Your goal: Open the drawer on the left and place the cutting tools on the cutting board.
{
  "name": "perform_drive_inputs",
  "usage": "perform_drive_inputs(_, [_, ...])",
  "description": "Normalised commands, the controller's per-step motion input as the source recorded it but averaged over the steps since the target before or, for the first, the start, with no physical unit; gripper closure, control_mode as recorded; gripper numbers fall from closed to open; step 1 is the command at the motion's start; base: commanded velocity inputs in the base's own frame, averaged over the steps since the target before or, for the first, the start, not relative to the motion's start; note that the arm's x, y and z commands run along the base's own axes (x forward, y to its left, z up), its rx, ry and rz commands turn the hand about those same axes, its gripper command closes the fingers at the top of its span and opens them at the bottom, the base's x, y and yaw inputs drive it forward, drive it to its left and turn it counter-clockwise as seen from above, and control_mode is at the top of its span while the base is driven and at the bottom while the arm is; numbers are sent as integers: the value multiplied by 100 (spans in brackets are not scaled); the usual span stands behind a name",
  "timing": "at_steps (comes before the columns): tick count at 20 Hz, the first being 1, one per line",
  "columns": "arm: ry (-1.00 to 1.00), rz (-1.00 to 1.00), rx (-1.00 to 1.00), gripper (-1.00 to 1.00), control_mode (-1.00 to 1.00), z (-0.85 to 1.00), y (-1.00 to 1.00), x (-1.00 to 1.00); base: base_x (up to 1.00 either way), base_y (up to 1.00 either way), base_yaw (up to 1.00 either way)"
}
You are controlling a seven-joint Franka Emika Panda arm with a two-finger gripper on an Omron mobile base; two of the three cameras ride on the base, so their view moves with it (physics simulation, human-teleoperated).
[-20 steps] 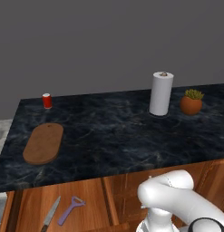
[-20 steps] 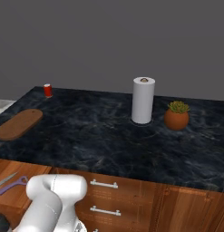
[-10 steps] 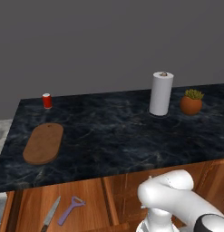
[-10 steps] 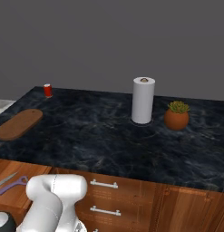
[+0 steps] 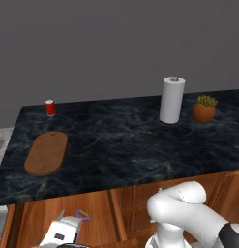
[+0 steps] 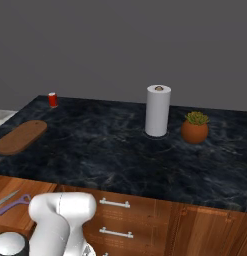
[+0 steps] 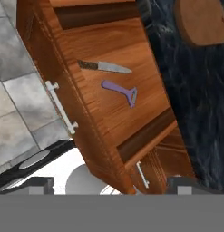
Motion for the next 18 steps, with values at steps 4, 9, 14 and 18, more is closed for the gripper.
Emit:
perform_drive_inputs(4, [31,-4,30,-100,-100,41,-76,89,0,0,0])
perform_drive_inputs(9, [39,-13,30,-100,-100,23,-50,100,0,0,0])
perform_drive_inputs(14, [46,-16,29,-100,-100,5,-40,100,0,0,0])
perform_drive_inputs(18, [50,-11,6,-100,-100,0,-9,88,0,0,0])
